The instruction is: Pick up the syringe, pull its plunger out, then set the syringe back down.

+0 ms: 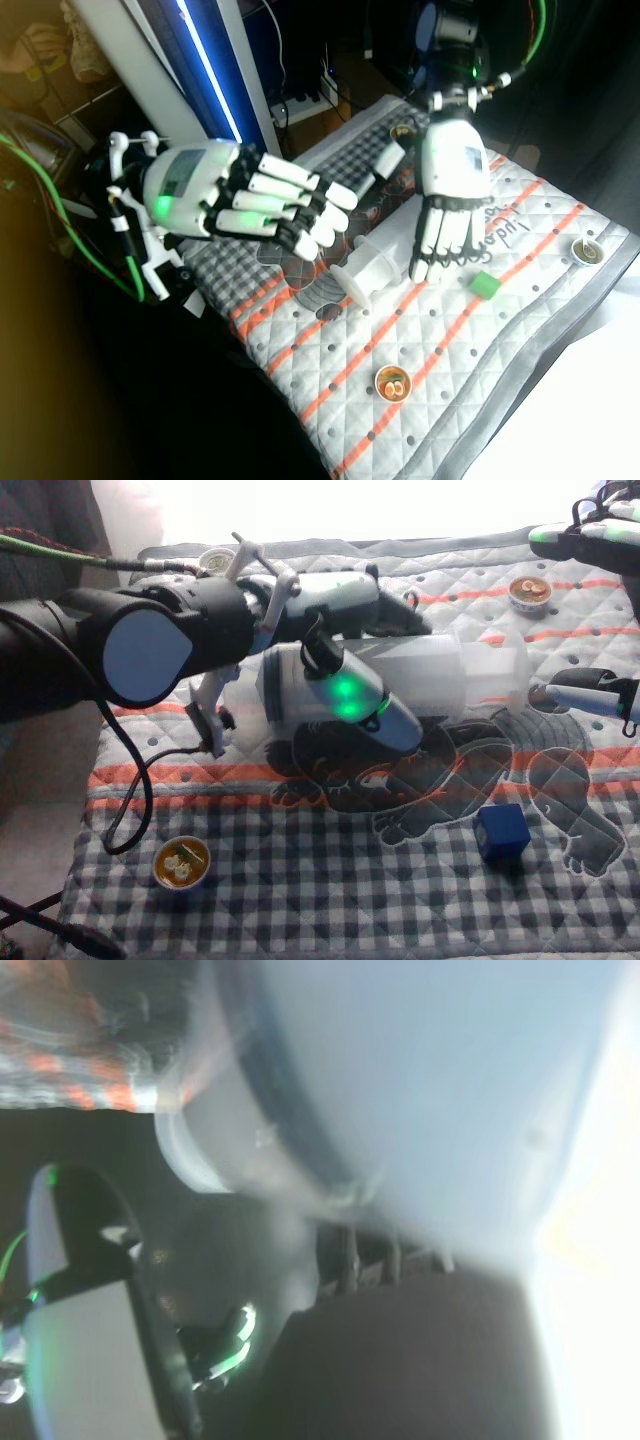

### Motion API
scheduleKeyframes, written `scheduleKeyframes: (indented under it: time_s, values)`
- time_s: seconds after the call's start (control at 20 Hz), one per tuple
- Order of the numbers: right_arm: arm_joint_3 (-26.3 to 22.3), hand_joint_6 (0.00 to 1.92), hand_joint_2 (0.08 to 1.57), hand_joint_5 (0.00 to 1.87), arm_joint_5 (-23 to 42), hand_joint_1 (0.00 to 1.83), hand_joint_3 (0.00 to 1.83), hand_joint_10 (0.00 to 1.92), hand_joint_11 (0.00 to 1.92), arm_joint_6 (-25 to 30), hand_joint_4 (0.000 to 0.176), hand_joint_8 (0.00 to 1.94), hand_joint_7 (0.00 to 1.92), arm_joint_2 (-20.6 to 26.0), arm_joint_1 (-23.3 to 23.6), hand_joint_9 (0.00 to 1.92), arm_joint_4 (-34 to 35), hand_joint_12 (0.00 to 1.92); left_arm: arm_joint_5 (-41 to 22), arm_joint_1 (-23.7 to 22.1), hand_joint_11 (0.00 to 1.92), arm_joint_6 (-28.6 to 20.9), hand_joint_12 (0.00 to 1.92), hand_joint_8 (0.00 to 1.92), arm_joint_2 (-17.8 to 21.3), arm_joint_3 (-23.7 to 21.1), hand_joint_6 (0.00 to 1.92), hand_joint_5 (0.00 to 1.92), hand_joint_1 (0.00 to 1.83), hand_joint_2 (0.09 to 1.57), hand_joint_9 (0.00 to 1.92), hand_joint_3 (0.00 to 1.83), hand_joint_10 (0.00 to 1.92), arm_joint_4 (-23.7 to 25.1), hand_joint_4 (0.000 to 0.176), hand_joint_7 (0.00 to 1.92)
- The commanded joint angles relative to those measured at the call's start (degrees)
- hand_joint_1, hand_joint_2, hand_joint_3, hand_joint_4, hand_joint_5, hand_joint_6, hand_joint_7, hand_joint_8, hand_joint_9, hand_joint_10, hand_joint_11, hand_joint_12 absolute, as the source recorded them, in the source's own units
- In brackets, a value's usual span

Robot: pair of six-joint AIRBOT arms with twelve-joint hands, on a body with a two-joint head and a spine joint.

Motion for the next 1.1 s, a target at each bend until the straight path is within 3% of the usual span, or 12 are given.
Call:
scheduleKeyframes:
  time_s: [0.0, 0.1, 0.2, 0.25, 0.3, 0.35, 0.4, 0.45, 0.6, 0.75, 0.9, 1.05]
  values:
    - [0.1, 0.12, 0.91, 0.6, 7.1, 0.95, 0.0, 1.06, 0.0, -0.01, 0.0, 0.67, 0.42, 0.16, 0.9, 0.19, -1.14, 1.44, 3.36, -0.02, 0.0, -0.37, 1.39, 0.01, -0.56, 0.6, 0.0, 0.37, 0.87, 0.78, 0.34, 0.01, 0.1, -0.09, 0.0, 0.38]
    - [0.11, 0.14, 0.94, 0.62, 7.1, 0.95, 0.01, 1.07, 0.0, -0.01, 0.0, 0.72, 0.41, 0.15, 0.94, 0.21, -1.18, 1.48, 2.21, 0.6, 0.0, -0.37, 1.5, 0.02, -1.18, 1.59, 0.01, 0.42, 0.91, 0.82, 0.39, 0.02, 0.14, 0.06, 0.0, 0.44]
    - [0.11, 0.16, 0.97, 0.62, 7.12, 0.96, 0.01, 1.1, 0.0, 0.09, 0.0, 0.75, 0.4, 0.16, 0.98, 0.22, -1.23, 1.49, 1.89, 1.36, 0.11, -0.39, 1.84, 0.1, -1.46, 2.3, 0.04, 0.77, 1.09, 0.9, 0.34, 0.0, 1.01, -0.18, 0.0, 0.74]
    - [0.1, 0.16, 0.98, 0.62, 7.14, 0.96, 0.01, 1.1, 0.0, 0.12, 0.0, 0.76, 0.41, 0.16, 0.98, 0.23, -1.24, 1.51, 2.09, 1.56, 0.25, -0.41, 1.9, 0.22, -1.55, 2.7, 0.57, 1.06, 1.16, 1.01, 0.43, 0.01, 1.25, -0.42, 0.0, 0.91]
    - [0.1, 0.17, 0.99, 0.63, 7.16, 0.99, 0.01, 1.1, 0.0, 0.17, 0.0, 0.77, 0.42, 0.16, 0.97, 0.24, -1.24, 1.52, 2.54, 1.63, 0.1, -0.41, 1.91, 1.14, -1.56, 3.07, 0.85, 1.04, 1.21, 1.15, 0.34, 0.0, 1.33, -0.92, 0.0, 0.74]
    - [0.1, 0.18, 1.01, 0.63, 7.21, 0.98, 0.01, 1.13, 0.0, 0.23, 0.0, 0.8, 0.41, 0.15, 0.97, 0.24, -1.24, 1.53, 3.26, 1.6, 0.03, -0.41, 1.81, 0.83, -1.53, 3.67, 1.06, 0.91, 1.14, 1.17, 0.3, 0.0, 1.23, -2.37, 0.0, 0.65]
    - [0.1, 0.19, 1.0, 0.64, 7.27, 0.99, 0.01, 1.13, 0.0, 0.23, 0.0, 0.81, 0.41, 0.15, 0.97, 0.24, -1.24, 1.53, 3.77, 1.52, 0.07, -0.41, 1.78, 1.2, -1.38, 3.97, 1.14, 0.94, 1.19, 1.2, 0.34, 0.0, 1.22, -3.43, 0.0, 0.65]
    - [0.12, 0.2, 1.01, 0.64, 7.36, 0.97, 0.0, 1.11, 0.0, 0.23, 0.0, 0.81, 0.41, 0.15, 0.97, 0.25, -1.25, 1.52, 4.61, 1.34, 0.17, -0.4, 1.79, 1.41, -0.91, 4.15, 1.04, 0.97, 1.21, 1.21, 0.38, 0.0, 1.36, -4.69, 0.0, 0.62]
    - [0.2, 0.2, 1.02, 0.63, 7.41, 0.96, 0.0, 1.1, 0.0, 0.24, 0.0, 0.8, 0.4, 0.15, 0.97, 0.24, -1.25, 1.52, 9.5, 0.44, 0.38, -0.37, 1.92, 1.62, 2.43, 2.02, 0.8, 0.97, 1.23, 1.2, 0.52, 0.0, 1.7, -7.7, 0.0, 0.69]
    - [0.22, 0.11, 1.0, 0.49, 7.95, 0.97, 0.0, 0.82, 0.0, 0.7, 0.0, 0.52, 0.32, 0.13, 0.97, 0.14, -1.25, 1.29, 15.07, -1.02, 0.02, -0.34, 1.51, 1.4, 7.1, -3.0, 1.27, 0.87, 1.19, 1.24, 0.43, 0.0, 0.92, -6.97, 0.0, 0.61]
    - [1.68, 0.01, 0.91, 0.38, 9.25, 1.02, 0.0, 0.25, 0.0, 5.98, 0.0, 0.05, 0.34, -1.07, 0.94, 0.25, -1.48, 0.96, 20.1, -1.16, 0.18, -0.31, 1.79, 1.4, 11.85, -9.24, 1.08, 0.96, 1.21, 1.2, 0.47, 0.0, 1.15, -3.79, 0.0, 0.67]
    - [3.56, 0.0, 0.88, 0.34, 10.51, 0.86, 0.0, 0.12, 0.0, 11.86, 0.0, 0.01, 0.42, -3.09, 0.93, 0.42, -2.06, 1.15, 25.12, 0.29, 0.36, -0.28, 1.82, 1.32, 16.07, -15.62, 0.99, 0.99, 1.21, 1.17, 0.6, 0.0, 1.25, -0.16, 0.0, 0.77]
